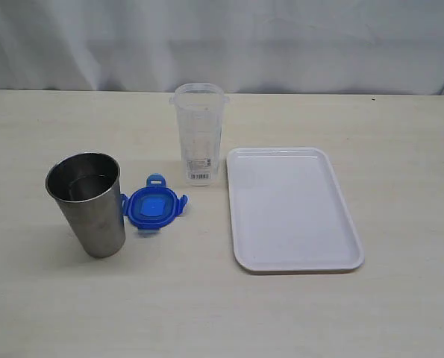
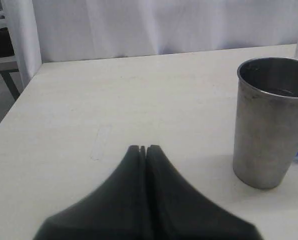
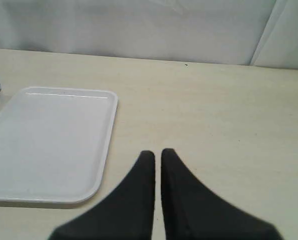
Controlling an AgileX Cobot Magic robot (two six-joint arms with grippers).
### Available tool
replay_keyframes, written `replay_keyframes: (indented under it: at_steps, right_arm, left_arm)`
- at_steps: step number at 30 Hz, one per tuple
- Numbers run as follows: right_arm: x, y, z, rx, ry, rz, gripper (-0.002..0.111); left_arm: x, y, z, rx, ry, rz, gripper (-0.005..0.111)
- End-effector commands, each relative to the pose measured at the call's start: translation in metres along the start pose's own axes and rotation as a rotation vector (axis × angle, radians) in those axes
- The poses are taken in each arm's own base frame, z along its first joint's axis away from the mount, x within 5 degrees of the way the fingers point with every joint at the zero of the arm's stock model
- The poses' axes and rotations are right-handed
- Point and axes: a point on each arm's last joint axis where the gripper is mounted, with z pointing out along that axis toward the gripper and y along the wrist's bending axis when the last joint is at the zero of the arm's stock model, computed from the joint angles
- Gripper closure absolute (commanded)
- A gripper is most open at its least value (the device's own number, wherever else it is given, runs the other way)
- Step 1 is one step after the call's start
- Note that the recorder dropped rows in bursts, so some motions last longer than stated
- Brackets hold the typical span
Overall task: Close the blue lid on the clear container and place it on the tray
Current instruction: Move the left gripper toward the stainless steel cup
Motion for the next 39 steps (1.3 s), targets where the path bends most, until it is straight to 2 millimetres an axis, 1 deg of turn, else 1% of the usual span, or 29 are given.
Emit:
replay_keyframes:
  at_steps: [1,5,9,15,17,19,22,25,27,28,30,31,33,34,36,37,39]
  right_arm:
    - [0.001,-0.001,0.000,0.009,0.001,-0.006,0.104]
    - [0.001,-0.001,0.000,0.009,0.001,-0.006,0.104]
    - [0.001,-0.001,0.000,0.009,0.001,-0.006,0.104]
    - [0.001,-0.001,0.000,0.009,0.001,-0.006,0.104]
    - [0.001,-0.001,0.000,0.009,0.001,-0.006,0.104]
    - [0.001,-0.001,0.000,0.009,0.001,-0.006,0.104]
    - [0.001,-0.001,0.000,0.009,0.001,-0.006,0.104]
    - [0.001,-0.001,0.000,0.009,0.001,-0.006,0.104]
    - [0.001,-0.001,0.000,0.009,0.001,-0.006,0.104]
    - [0.001,-0.001,0.000,0.009,0.001,-0.006,0.104]
    - [0.001,-0.001,0.000,0.009,0.001,-0.006,0.104]
    - [0.001,-0.001,0.000,0.009,0.001,-0.006,0.104]
    - [0.001,-0.001,0.000,0.009,0.001,-0.006,0.104]
    - [0.001,-0.001,0.000,0.009,0.001,-0.006,0.104]
    - [0.001,-0.001,0.000,0.009,0.001,-0.006,0.104]
    - [0.001,-0.001,0.000,0.009,0.001,-0.006,0.104]
    - [0.001,-0.001,0.000,0.009,0.001,-0.006,0.104]
  left_arm:
    - [0.000,0.000,0.000,-0.002,-0.008,-0.001,0.107]
    - [0.000,0.001,0.000,-0.011,-0.007,0.024,0.107]
    - [-0.007,0.001,0.000,-0.017,-0.080,0.022,0.107]
    - [-0.033,0.003,-0.006,-0.037,-0.381,-0.018,0.107]
    - [-0.044,0.005,-0.012,-0.053,-0.512,-0.001,0.107]
    - [-0.057,0.006,-0.021,-0.069,-0.691,-0.005,0.107]
    - [-0.069,0.007,-0.032,-0.038,-0.873,-0.111,0.107]
    - [-0.074,0.005,-0.040,0.056,-0.975,-0.242,0.107]
    - [-0.076,0.004,-0.041,0.096,-0.994,-0.273,0.106]
    - [-0.076,0.003,-0.040,0.105,-0.985,-0.275,0.104]
    - [-0.081,0.002,-0.036,0.123,-0.951,-0.275,0.093]
    - [-0.085,0.001,-0.035,0.139,-0.941,-0.275,0.084]
    - [-0.092,-0.001,-0.030,0.181,-0.916,-0.285,0.059]
    - [-0.096,-0.002,-0.027,0.199,-0.891,-0.296,0.042]
    - [-0.102,-0.001,-0.019,0.229,-0.847,-0.394,0.014]
    - [-0.105,0.001,-0.015,0.238,-0.836,-0.450,0.003]
    - [-0.111,0.002,-0.010,0.250,-0.846,-0.496,0.002]
